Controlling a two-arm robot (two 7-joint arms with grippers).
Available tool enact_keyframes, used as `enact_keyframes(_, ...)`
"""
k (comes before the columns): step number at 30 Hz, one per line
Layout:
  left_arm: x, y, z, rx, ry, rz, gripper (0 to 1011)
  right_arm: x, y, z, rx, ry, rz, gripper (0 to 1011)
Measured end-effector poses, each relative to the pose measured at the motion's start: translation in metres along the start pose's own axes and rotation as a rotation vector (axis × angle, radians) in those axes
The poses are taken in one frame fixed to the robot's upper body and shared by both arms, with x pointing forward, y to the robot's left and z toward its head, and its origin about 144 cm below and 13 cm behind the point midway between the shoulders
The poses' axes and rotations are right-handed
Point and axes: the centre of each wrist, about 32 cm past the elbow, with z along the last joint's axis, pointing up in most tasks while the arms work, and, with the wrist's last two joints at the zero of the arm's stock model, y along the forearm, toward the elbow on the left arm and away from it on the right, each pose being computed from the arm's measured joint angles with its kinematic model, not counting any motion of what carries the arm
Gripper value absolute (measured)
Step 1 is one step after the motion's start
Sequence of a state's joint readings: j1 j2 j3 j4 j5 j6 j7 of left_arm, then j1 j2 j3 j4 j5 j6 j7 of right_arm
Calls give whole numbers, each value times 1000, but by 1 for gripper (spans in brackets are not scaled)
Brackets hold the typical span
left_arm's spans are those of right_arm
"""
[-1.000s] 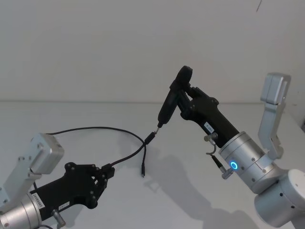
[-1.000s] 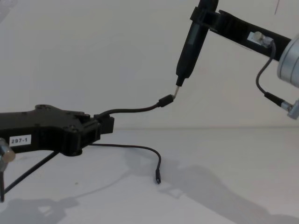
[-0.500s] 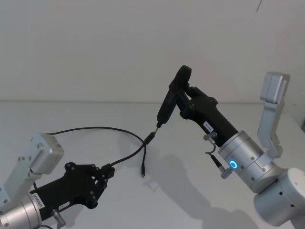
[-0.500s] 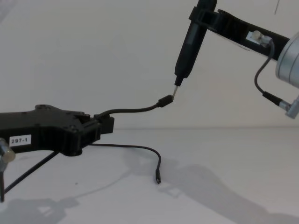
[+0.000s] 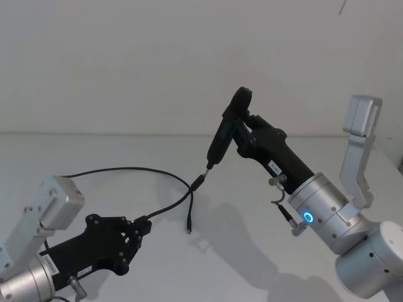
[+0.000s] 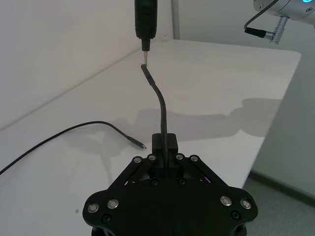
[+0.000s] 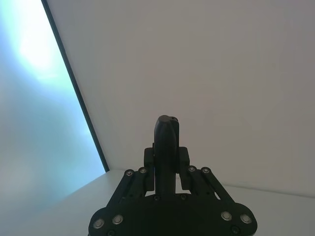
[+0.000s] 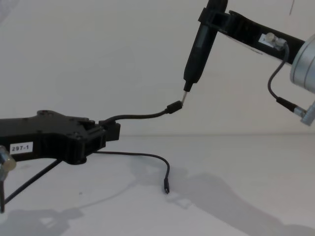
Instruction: Pick up the data cable with the one hand.
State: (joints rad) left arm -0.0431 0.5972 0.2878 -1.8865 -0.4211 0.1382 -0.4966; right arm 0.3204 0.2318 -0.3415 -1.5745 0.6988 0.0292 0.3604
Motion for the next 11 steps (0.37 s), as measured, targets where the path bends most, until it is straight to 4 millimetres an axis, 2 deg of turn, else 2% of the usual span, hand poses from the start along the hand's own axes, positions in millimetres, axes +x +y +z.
enact_keyframes(11,0,0,0,0,0,0,42,0,0,0,-1,1,2,279)
